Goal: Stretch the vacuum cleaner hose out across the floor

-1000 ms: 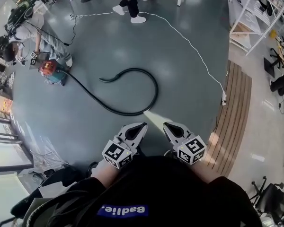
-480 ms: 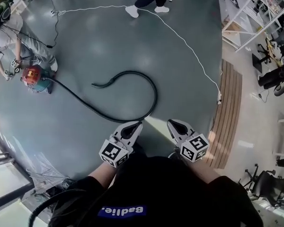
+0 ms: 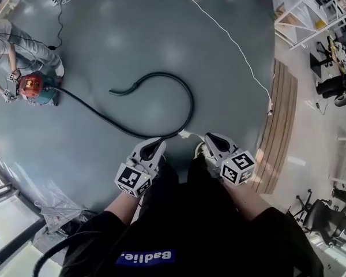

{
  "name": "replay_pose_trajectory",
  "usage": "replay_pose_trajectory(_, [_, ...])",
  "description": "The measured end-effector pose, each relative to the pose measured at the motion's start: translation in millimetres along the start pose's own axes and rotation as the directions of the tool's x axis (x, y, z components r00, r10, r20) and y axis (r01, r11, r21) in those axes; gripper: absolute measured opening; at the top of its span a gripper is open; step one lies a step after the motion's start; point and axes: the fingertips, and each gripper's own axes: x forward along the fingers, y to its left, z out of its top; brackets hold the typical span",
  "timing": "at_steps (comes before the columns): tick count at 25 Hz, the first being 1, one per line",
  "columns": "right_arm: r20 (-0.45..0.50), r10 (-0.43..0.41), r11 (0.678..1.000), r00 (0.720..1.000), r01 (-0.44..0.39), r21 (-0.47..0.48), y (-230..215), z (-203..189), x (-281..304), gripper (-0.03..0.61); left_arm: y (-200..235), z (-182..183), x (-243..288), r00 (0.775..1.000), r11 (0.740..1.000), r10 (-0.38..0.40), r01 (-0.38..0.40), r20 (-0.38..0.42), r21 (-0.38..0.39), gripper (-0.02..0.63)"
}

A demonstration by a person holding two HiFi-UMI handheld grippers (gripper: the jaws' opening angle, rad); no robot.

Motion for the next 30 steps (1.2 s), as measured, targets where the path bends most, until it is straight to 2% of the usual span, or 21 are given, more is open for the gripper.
replay_pose_trajectory(8, [-0.006,0.097,0.995,0.995,-0.097,-0.011,-63,9,47,-0.006,18,7,53,0.993,0.993,0.115,-0.115,0.010,0.007,-0.003])
replay_pose_trajectory(13, [-0.029,0.100,0.995,0.995,-0.100,-0.009,-127,-4,75,-0.006,33,-12,104,0.985,0.985,0.172,-0.172,0.006,-0.023,-0.003])
replay_pose_trajectory(15, [-0.043,0.084,0.996,0.996,-0.085,-0.006,-149,-13,88,-0.006,37,-23,122,0.988,0.987,0.156,-0.156,-0.008,-0.024,-0.003])
replay_pose_trajectory(20, [-0.057,0.027,1.000,0.998,-0.027,-0.003,-193,-48,133,-0.006,58,-65,152,0.997,0.998,0.059,-0.059,-0.042,-0.002,-0.003])
replay_pose_trajectory(26, [-0.079,-0.043,0.999,0.996,0.044,0.015,-273,-131,227,0.024,124,-143,184,1.000,1.000,0.026,-0.026,-0.015,0.013,-0.003])
replay_pose_trajectory(30, [-0.098,-0.063,0.997,0.993,0.059,-0.044,-325,-193,296,0.052,174,-206,207,0.999,1.000,-0.022,0.021,0.038,0.013,-0.003])
